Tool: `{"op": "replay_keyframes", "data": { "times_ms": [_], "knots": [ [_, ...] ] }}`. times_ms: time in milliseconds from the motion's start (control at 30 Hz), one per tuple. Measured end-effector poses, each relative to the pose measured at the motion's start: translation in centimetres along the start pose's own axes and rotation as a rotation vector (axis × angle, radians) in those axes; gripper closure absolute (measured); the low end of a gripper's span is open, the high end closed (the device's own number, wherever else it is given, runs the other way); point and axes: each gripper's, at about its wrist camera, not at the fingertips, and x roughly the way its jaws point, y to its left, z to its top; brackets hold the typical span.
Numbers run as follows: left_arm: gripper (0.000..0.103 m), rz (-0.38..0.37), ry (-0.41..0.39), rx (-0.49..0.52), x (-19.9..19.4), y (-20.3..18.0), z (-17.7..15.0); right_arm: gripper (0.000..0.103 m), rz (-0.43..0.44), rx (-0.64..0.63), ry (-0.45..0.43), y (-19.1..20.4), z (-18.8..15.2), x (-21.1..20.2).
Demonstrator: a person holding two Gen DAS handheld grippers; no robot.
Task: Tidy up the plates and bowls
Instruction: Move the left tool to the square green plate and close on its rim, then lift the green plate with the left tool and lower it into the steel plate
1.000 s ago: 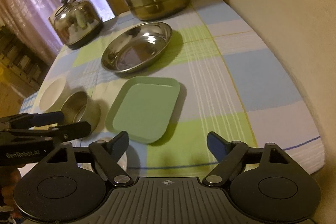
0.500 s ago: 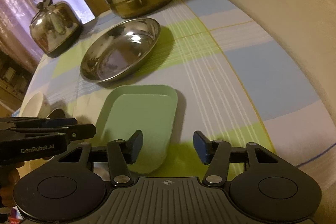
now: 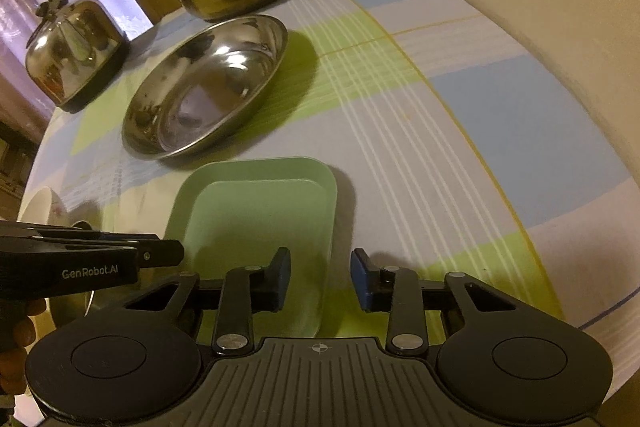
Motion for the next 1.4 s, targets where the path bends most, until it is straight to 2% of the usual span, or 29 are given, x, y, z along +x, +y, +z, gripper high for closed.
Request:
{"op": "replay_keyframes", "data": {
  "times_ms": [500, 967, 1400],
  "knots": [
    [0.094, -0.007, 0.013, -0.003, 0.8, 0.6, 0.3, 0.096, -0.027, -0.002, 0.02, 0.3, 0.3, 1.0],
    [0.098, -0.06, -0.032, -0.005, -1.2, -0.2, 0.3, 0.098, -0.045, 0.016, -0.014, -0.4, 1.1, -0.8],
    [0.098, -0.037, -0.126, -0.036, -3.8, 1.5, 2.6, 0.098, 0.001, -0.021, -0.058, 1.7, 4.5, -2.0]
  ]
}}
